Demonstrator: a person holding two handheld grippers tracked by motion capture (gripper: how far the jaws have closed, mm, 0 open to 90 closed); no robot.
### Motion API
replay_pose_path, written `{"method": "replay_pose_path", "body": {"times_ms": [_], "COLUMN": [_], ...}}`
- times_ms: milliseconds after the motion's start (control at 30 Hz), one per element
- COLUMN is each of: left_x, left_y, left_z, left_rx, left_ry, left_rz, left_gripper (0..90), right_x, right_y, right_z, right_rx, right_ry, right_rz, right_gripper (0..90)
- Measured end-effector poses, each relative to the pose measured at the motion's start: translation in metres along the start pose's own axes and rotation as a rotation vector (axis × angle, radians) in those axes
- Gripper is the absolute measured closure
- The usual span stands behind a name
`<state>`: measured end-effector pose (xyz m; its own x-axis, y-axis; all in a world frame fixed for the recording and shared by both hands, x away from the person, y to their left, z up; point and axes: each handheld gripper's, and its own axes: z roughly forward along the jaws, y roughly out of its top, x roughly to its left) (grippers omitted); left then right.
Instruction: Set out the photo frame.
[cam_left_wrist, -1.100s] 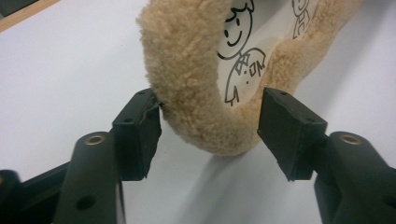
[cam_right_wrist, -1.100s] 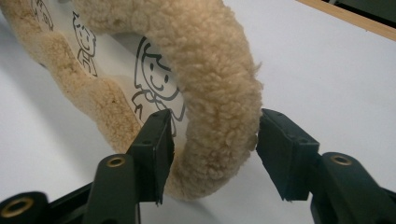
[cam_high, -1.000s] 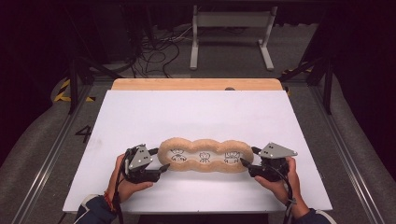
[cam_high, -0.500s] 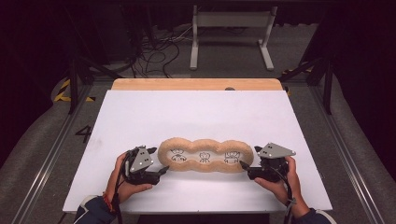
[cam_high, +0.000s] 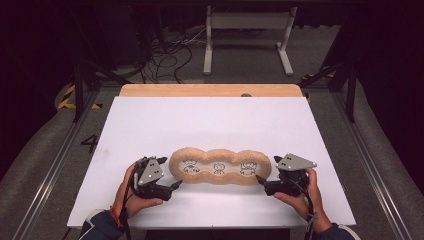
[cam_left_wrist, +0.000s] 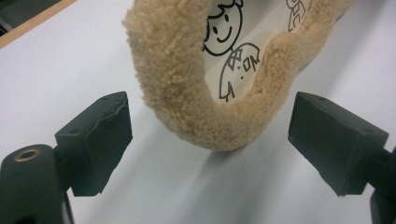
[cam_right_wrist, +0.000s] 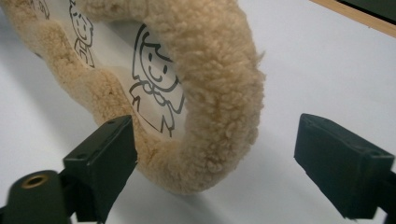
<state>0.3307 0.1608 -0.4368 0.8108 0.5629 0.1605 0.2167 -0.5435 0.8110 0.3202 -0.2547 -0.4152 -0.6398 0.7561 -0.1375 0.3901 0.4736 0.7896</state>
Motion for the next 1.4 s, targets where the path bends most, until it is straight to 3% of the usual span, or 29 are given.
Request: {"method": "replay_pose_path", "body": {"times_ms": [367, 633, 900, 1200, 1400], "left_x": [0.000, 0.005, 0.010, 0.013, 0.016], "left_y": [-0.004, -0.015, -0.029, -0.044, -0.051], "left_z": [-0.007, -0.023, -0.031, -0.040, -0.046], "left_rx": [-0.003, -0.020, -0.002, 0.013, 0.038], "left_ry": [0.000, 0.015, 0.024, 0.028, 0.051], "left_rz": [0.001, -0.021, -0.034, -0.025, 0.001], "left_gripper": [9.9, 9.6, 9.3, 8.8, 8.0], "right_x": [0.001, 0.000, -0.004, -0.016, -0.022], "right_y": [-0.002, -0.007, -0.019, -0.039, -0.053], "right_z": [-0.004, -0.015, -0.027, -0.040, -0.046], "right_rx": [-0.011, -0.013, -0.009, -0.019, -0.029], "right_ry": [0.012, -0.003, -0.039, -0.070, -0.125], "right_rz": [-0.025, -0.054, -0.079, -0.031, -0.023], "right_gripper": [9.2, 8.2, 9.6, 10.3, 13.1]}}
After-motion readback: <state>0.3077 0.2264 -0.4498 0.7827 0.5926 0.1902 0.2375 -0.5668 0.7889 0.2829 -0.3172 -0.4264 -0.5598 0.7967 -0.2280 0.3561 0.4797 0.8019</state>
